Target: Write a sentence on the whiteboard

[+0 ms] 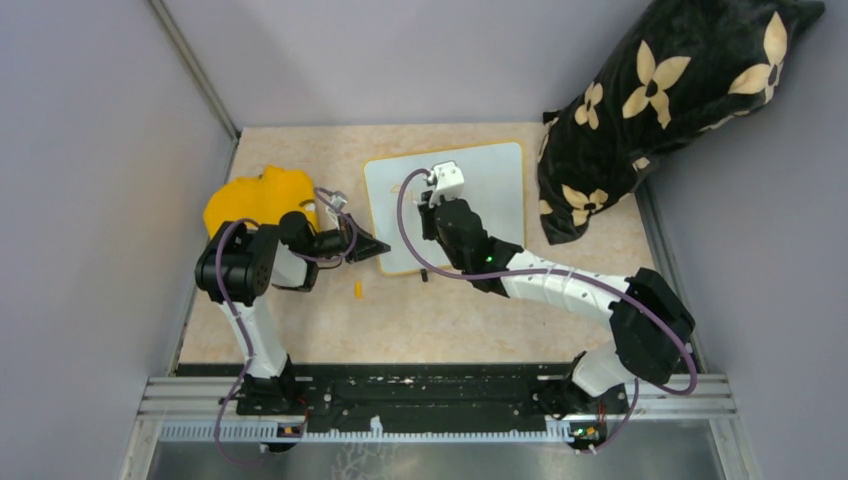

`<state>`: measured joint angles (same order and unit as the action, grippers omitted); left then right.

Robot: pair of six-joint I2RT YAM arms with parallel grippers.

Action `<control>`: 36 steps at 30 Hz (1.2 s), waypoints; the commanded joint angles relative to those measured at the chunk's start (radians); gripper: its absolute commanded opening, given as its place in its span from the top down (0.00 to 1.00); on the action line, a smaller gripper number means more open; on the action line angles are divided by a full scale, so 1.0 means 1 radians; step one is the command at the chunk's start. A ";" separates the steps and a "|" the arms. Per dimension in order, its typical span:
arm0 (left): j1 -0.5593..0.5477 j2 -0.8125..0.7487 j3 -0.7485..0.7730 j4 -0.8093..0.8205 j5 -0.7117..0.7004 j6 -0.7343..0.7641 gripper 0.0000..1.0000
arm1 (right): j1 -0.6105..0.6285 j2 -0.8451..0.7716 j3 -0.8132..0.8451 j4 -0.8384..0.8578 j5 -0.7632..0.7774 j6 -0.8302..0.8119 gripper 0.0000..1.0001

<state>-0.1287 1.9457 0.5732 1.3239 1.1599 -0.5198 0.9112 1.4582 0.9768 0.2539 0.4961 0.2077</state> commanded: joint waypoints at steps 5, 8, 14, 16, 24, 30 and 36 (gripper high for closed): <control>0.000 0.019 -0.012 -0.015 -0.022 0.043 1.00 | -0.028 0.013 0.080 0.013 0.018 -0.021 1.00; 0.000 0.018 -0.012 -0.015 -0.023 0.043 1.00 | -0.035 0.012 0.086 0.016 0.016 -0.021 1.00; 0.000 0.019 -0.012 -0.015 -0.023 0.043 1.00 | -0.050 0.017 0.096 0.010 0.014 -0.021 1.00; 0.000 0.019 -0.010 -0.017 -0.023 0.043 1.00 | -0.053 0.013 0.094 0.004 0.016 -0.020 1.00; 0.000 0.019 -0.010 -0.017 -0.024 0.043 1.00 | -0.059 -0.018 0.057 -0.005 0.026 -0.013 1.00; 0.000 0.019 -0.010 -0.020 -0.025 0.043 1.00 | -0.059 -0.035 0.026 -0.005 0.022 -0.004 1.00; 0.000 0.019 -0.009 -0.021 -0.025 0.043 1.00 | -0.058 -0.047 0.004 -0.005 0.019 0.004 1.00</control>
<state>-0.1287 1.9457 0.5732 1.3239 1.1587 -0.5198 0.8719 1.4414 0.9947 0.2447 0.4881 0.2062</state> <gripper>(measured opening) 0.121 0.102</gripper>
